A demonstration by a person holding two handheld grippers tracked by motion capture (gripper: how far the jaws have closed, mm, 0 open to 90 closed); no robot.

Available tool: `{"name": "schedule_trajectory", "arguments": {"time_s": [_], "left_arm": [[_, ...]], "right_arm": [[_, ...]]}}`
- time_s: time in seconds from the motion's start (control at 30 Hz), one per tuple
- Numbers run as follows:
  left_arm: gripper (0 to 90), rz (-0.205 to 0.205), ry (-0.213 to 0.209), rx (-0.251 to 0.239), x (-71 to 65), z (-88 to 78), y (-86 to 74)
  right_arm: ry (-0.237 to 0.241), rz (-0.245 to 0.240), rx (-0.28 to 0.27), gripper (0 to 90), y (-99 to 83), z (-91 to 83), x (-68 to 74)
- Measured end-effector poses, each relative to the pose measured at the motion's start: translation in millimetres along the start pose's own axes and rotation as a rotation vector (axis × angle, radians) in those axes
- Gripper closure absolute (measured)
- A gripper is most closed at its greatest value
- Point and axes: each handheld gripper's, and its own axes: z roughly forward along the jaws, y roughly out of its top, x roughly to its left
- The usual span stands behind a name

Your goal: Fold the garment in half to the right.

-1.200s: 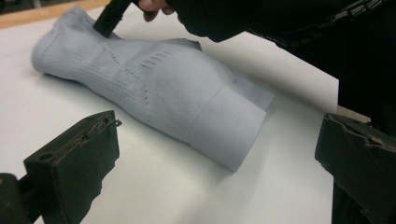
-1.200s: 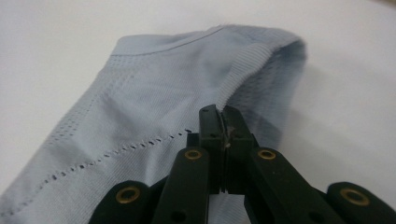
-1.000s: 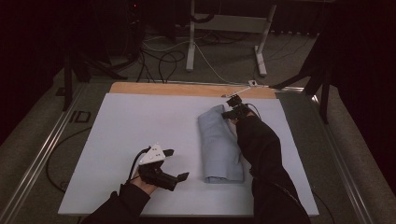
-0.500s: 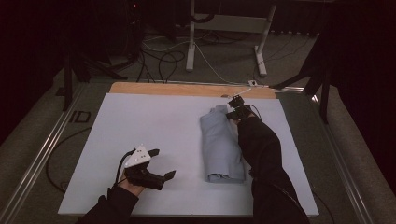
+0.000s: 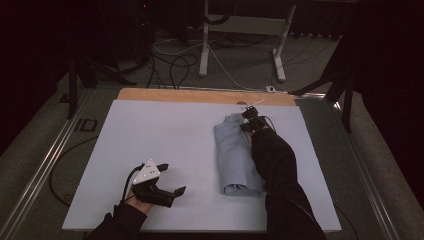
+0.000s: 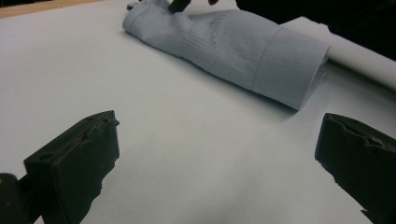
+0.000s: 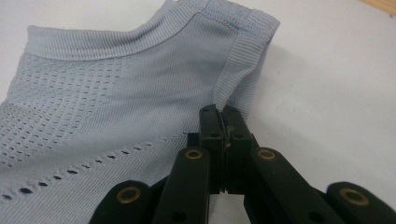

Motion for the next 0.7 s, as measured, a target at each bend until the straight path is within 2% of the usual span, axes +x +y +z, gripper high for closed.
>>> {"name": "schedule_trajectory", "arguments": {"time_s": [0.03, 0.13, 0.17, 0.33, 0.37, 0.43, 0.5, 0.57, 0.63, 0.7], "left_arm": [[0.6, 0.001, 0.005, -0.001, -0.1, -0.5, -0.4], [0.6, -0.007, 0.01, -0.006, 0.5, -2.2, -1.7], [0.6, -0.004, 0.01, -0.006, 0.8, -2.8, -2.2], [0.6, -0.008, 0.012, -0.005, 1.2, -3.7, -4.8], [0.6, -0.006, 0.012, -0.004, 0.8, -4.0, -5.2], [0.6, -0.007, 0.012, -0.001, 0.9, -4.5, -6.3], [0.6, -0.01, 0.014, -0.009, 1.6, -4.9, -7.5], [0.6, -0.018, 0.013, -0.009, 2.5, -4.3, -8.9], [0.6, -0.022, 0.013, -0.009, 3.2, -4.0, -10.1], [0.6, -0.025, 0.01, -0.012, 3.4, -4.0, -10.5]], "right_arm": [[-0.022, -0.005, 0.0, 89.2, -0.2, -0.4, 0.5], [-0.027, -0.013, -0.004, 88.8, -1.3, -0.1, 2.7], [-0.021, -0.003, -0.002, 88.6, -1.5, 0.3, 2.4], [0.014, -0.019, 0.0, 85.0, 0.3, -2.2, 5.0], [0.028, -0.011, -0.017, 81.3, 1.2, -4.7, 4.1], [0.026, 0.007, -0.069, 71.1, 4.2, -11.5, 1.9], [0.033, 0.046, -0.112, 61.7, 7.7, -16.0, -2.3], [0.03, 0.055, -0.117, 51.4, 12.1, -16.2, -4.5], [0.027, 0.066, -0.118, 45.4, 15.1, -13.7, -4.5], [0.046, 0.07, -0.102, 42.4, 17.0, -7.5, -3.9]]}}
